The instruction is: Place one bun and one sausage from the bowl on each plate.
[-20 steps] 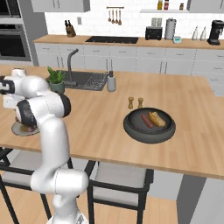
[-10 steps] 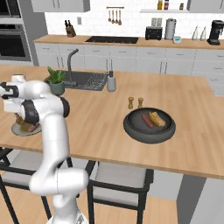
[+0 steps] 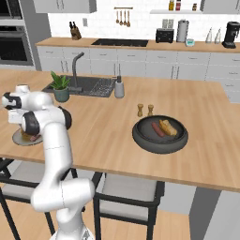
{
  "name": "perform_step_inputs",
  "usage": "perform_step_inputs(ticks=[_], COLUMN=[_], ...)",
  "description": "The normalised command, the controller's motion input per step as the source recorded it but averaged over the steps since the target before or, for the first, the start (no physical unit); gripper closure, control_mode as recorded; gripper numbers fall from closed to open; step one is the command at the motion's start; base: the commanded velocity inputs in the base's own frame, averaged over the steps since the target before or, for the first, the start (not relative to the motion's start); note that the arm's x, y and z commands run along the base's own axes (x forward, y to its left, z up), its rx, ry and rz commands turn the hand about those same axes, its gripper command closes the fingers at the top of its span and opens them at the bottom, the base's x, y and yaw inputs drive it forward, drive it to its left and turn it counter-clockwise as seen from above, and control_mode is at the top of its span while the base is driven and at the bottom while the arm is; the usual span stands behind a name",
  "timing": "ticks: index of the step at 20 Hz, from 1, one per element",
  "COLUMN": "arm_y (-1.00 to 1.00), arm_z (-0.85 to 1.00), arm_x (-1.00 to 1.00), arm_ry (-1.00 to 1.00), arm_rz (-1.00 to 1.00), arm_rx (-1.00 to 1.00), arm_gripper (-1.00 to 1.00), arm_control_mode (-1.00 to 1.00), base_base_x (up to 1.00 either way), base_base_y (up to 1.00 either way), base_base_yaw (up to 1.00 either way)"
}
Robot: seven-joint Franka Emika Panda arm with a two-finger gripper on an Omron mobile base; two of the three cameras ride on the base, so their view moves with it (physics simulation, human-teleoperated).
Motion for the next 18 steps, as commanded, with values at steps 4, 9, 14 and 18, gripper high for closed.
perform_step_inputs(ticks=[4,9,14,18], arm_y=[0.03,0.0,-0.36,-0.99], arm_z=[-0.01,0.0,0.18,0.17], arm_x=[0.0,0.0,-0.09,-0.51], arm_ry=[0.0,0.0,0.0,-0.03], arm_rz=[0.0,0.0,0.01,0.1], arm_rx=[0.0,0.0,0.01,0.0], arm_gripper=[-1.0,-1.0,-1.0,-1.0], arm_control_mode=[-1.0,-1.0,-1.0,-1.0], base_base_x=[0.0,0.0,0.0,0.0], base_base_y=[0.0,0.0,0.0,0.0], base_base_yaw=[0.0,0.0,0.0,0.0])
